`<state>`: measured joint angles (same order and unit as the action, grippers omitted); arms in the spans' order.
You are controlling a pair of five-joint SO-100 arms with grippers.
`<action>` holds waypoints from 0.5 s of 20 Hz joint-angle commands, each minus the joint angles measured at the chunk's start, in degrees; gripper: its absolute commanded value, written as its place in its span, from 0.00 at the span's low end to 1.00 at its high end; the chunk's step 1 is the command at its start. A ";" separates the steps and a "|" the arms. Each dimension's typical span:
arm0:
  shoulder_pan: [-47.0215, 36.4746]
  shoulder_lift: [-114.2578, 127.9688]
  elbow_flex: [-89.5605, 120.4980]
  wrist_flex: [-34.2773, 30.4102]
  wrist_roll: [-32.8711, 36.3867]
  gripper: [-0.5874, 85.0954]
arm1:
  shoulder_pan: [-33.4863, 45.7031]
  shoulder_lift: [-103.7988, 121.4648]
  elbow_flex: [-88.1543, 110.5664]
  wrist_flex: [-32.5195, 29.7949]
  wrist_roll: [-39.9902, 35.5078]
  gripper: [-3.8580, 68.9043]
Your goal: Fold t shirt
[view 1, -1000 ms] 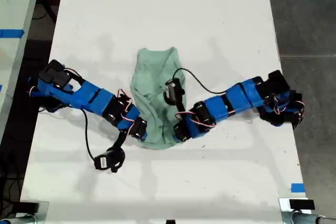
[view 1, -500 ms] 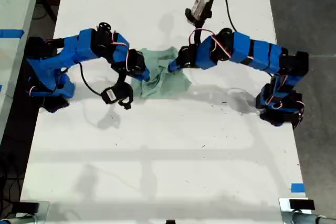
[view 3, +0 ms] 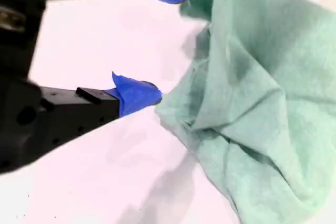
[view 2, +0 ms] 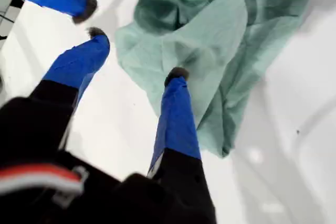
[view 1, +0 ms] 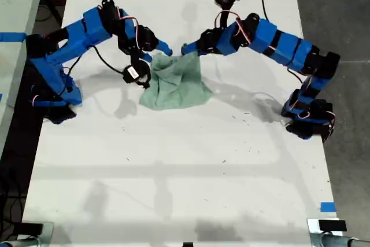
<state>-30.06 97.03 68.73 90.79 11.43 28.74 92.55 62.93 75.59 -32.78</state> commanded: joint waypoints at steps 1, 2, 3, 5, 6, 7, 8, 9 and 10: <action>-6.24 10.55 -2.90 0.53 2.46 0.30 | 4.75 5.71 -4.13 3.34 -2.46 0.39; -8.00 13.97 -2.90 0.62 3.08 0.29 | 6.50 7.82 -4.13 5.10 -2.99 0.39; -9.67 17.75 -2.81 0.70 3.87 0.26 | 8.26 10.28 -4.13 7.03 -3.52 0.38; -11.95 24.87 -2.29 0.79 5.54 0.10 | 10.99 16.17 -2.55 10.90 -4.39 0.28; -12.74 29.09 -0.79 0.79 5.54 0.01 | 11.60 19.69 -0.97 13.27 -4.22 0.06; -13.18 34.10 1.76 0.88 4.75 0.01 | 11.60 23.73 1.85 15.03 -4.13 0.06; -13.18 39.99 5.36 0.88 3.43 0.01 | 11.34 28.83 5.62 16.70 -3.60 0.06; -12.92 46.41 8.53 0.88 2.46 0.01 | 10.90 35.42 11.34 16.96 -2.81 0.06; -11.07 52.73 11.87 0.70 1.41 0.01 | 10.46 42.63 17.05 16.96 -2.29 0.06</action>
<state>-42.19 138.16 77.17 91.32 14.85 39.38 121.64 73.39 92.20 -35.86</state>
